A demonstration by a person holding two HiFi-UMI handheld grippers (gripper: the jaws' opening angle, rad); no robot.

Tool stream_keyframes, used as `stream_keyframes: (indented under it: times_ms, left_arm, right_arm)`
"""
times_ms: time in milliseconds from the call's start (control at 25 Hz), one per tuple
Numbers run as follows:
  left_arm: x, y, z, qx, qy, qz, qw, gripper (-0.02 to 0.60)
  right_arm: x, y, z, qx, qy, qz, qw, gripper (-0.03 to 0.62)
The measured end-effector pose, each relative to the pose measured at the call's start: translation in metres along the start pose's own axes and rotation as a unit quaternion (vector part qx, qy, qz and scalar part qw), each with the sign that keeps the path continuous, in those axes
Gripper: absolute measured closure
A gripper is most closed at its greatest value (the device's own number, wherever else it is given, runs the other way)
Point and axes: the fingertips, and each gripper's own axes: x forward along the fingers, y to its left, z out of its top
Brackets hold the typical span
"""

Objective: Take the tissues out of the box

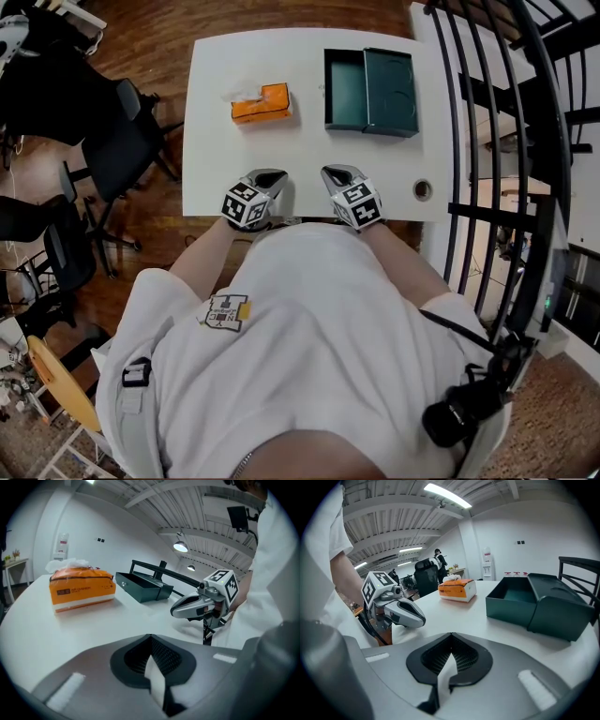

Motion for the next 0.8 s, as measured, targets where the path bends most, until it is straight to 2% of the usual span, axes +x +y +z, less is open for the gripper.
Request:
stream_keyframes:
  times_ms: [800]
  left_arm:
    - [-0.0019,-0.0033,0.0032,0.002,-0.004,-0.003,1.0000,0.583]
  right_arm:
    - [0.0006,-0.0016,0.0050,-0.008,0.000,-0.005,1.000,0.595]
